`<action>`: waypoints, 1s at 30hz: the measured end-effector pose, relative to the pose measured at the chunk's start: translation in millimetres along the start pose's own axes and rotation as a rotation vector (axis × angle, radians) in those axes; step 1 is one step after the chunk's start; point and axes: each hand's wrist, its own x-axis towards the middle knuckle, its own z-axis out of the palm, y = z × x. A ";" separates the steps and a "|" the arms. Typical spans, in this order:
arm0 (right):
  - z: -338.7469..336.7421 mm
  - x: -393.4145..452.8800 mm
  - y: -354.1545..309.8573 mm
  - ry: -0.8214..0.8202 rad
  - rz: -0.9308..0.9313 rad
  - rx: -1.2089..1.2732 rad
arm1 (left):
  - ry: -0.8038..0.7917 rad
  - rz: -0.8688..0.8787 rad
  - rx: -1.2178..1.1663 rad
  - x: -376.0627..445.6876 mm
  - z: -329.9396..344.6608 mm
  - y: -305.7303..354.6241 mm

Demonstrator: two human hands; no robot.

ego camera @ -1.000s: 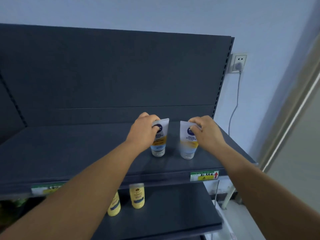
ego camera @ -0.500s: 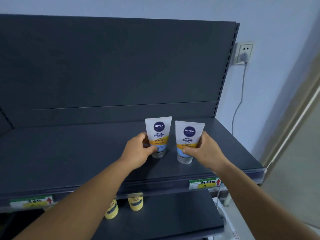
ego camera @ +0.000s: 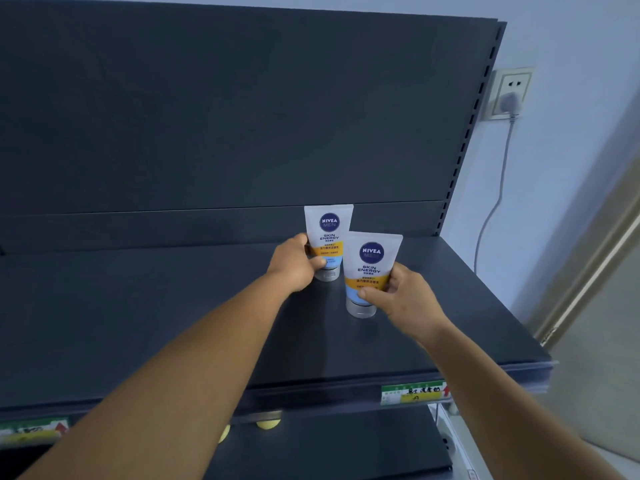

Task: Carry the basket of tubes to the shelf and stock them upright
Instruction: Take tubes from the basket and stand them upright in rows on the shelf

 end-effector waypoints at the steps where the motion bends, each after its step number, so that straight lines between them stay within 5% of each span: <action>1: 1.2 4.2 0.9 0.004 -0.001 -0.001 | -0.003 -0.001 -0.004 5.5 2.1 1.2; 13: 12.9 1.2 -8.5 0.040 0.047 -0.036 | -0.038 -0.020 0.057 -11.9 -12.4 -14.8; 25: 79.3 -126.5 -63.0 0.012 -0.048 -0.697 | -0.029 0.145 0.450 -194.0 -93.3 -56.6; 30: 138.3 -198.4 -90.1 -0.082 -0.138 -0.736 | 0.006 0.133 0.572 -275.6 -129.1 -97.4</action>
